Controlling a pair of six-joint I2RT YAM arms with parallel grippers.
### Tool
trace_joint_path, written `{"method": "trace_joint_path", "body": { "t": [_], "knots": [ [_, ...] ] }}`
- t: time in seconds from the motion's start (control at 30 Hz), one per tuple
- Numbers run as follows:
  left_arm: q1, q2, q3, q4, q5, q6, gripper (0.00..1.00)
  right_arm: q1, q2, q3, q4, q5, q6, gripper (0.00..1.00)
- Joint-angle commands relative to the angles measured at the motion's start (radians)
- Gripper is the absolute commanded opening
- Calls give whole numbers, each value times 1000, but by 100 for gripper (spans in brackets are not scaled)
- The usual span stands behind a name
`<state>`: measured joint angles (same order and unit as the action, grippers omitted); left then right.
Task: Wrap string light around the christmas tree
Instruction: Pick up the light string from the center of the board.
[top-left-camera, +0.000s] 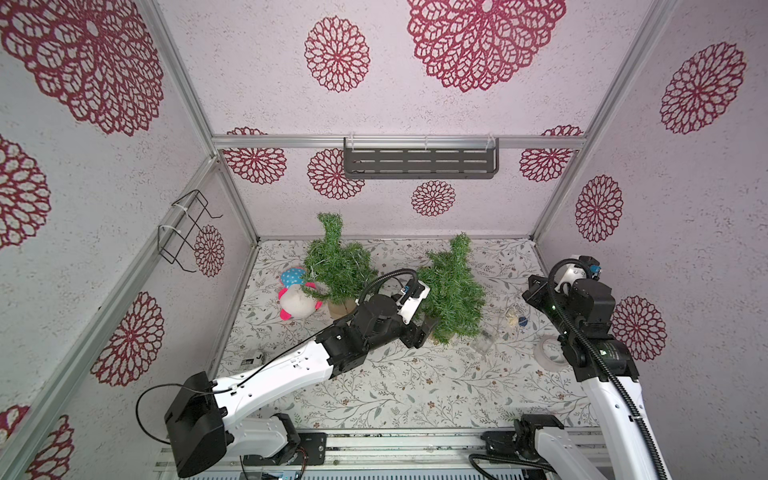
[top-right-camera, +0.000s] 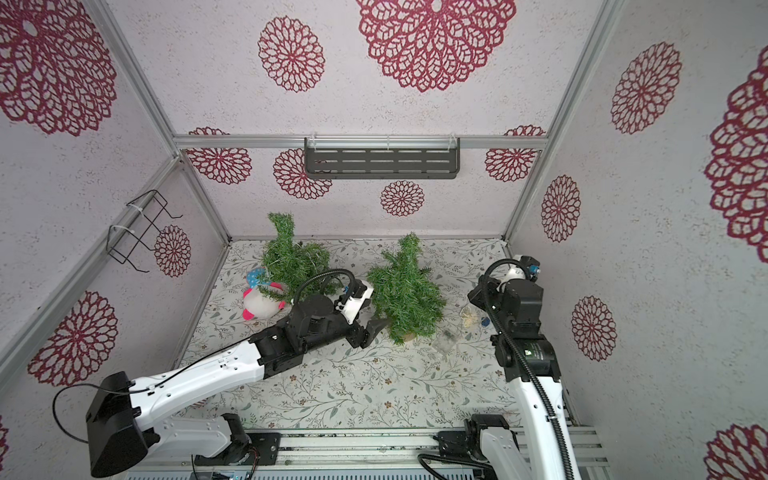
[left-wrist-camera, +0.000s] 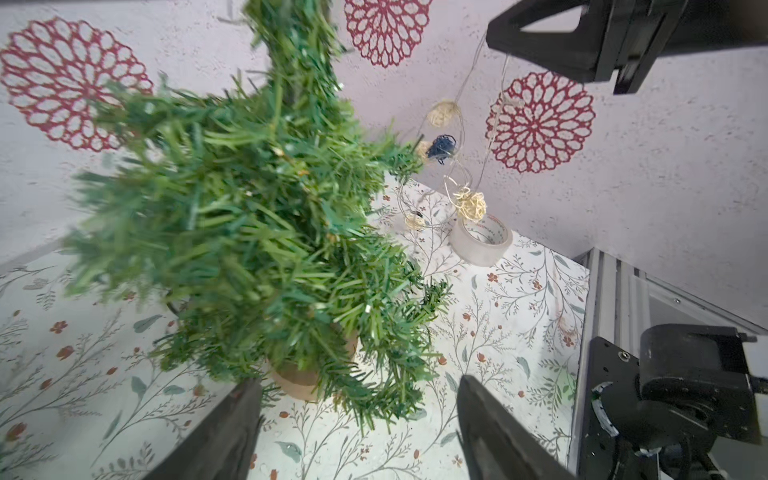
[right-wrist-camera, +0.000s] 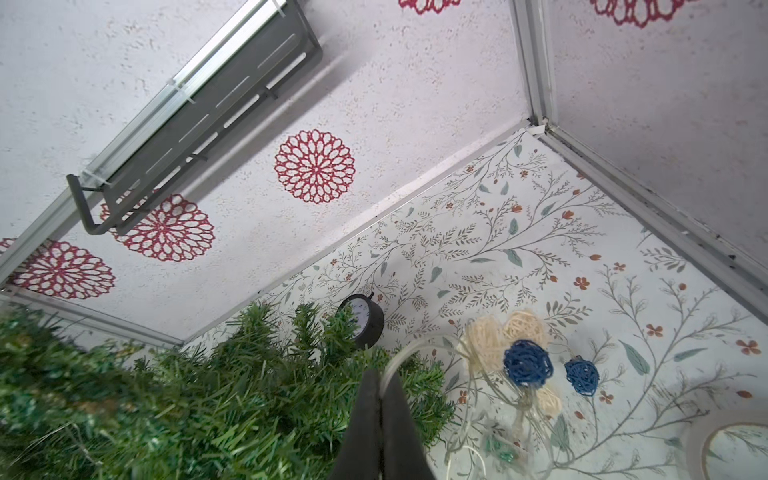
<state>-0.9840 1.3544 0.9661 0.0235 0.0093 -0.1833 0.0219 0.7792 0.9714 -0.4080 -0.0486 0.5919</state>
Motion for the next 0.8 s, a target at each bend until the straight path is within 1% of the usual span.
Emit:
{"method": "trace_joint_path", "body": {
  "t": [0.0,0.1,0.23,0.3,0.43,0.53,0.63,0.77],
  "knots": [
    [-56,47,5,60,31,6,75,-4,-31,12,-15,-39,-5,0],
    [-106,111,12,115,10,-7,76,-4,-35,16,-16,-47,-1,0],
    [-171,205,42,167,-9,13,76,-4,-30,60,-40,-81,-12,0],
    [-193,249,55,195,-10,9,75,-4,-41,75,-52,-75,-22,0],
    [-238,342,115,185,-14,20,75,-5,-52,118,-88,-32,-56,0],
    [-246,417,150,232,-28,13,75,-4,-46,164,-87,-54,-48,0],
    [-246,468,188,259,-66,13,75,-4,-41,209,-79,-78,-28,0],
    [-244,514,208,308,-81,25,75,-4,-29,281,-92,-65,-43,0]
  ]
}}
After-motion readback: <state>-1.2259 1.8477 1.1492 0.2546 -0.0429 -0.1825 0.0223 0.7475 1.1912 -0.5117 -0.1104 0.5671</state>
